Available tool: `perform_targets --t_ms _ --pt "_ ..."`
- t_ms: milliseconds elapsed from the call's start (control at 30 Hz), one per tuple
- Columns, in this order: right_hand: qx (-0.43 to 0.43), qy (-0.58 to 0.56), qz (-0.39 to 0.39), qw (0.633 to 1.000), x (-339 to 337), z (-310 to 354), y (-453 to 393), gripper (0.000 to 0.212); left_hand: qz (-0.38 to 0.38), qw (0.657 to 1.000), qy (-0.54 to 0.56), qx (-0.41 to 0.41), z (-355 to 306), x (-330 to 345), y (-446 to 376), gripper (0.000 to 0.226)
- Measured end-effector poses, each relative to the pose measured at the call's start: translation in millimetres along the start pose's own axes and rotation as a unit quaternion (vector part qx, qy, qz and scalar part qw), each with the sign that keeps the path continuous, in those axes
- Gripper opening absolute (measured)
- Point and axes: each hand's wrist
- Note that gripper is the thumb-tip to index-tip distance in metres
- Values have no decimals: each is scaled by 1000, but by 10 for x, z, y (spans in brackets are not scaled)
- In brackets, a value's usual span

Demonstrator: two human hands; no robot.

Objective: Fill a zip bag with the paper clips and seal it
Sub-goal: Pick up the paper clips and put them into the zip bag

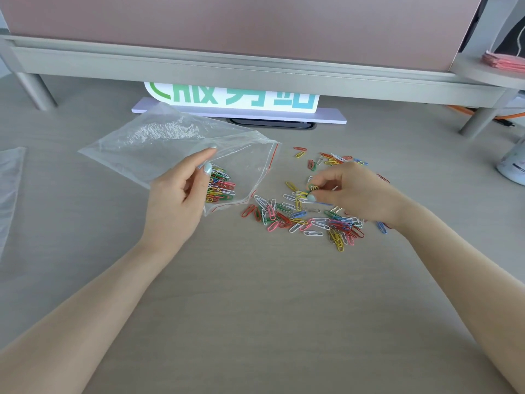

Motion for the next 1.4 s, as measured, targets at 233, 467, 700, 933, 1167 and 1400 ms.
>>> perform_targets --t_ms 233,467,700,933,1167,1400 --pt "-52 -85 22 995 366 451 -367 12 -2 1000 -2 -5 -24 -1 2 31" --pt "-125 -3 -4 992 824 733 -704 17 -8 1000 -2 -8 -36 0 -3 33" --pt "-110 17 -16 994 977 746 -820 34 -8 1000 -2 -13 -18 1 -9 34" --pt "-142 32 -14 989 777 506 -668 15 -4 1000 -5 -16 -31 7 -1 31" --pt "-110 -16 -56 992 603 370 -717 20 -4 1000 -10 -20 -30 16 5 30" --pt "-115 -24 -169 979 289 118 -834 37 -6 1000 -24 -18 -76 7 6 31"
Point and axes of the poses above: each hand's wrist, its own y-axis away from the middle knuckle, its own x-axis out of the palm, z = x × y, and after that the axes turned 6 degrees about -z, right-handed
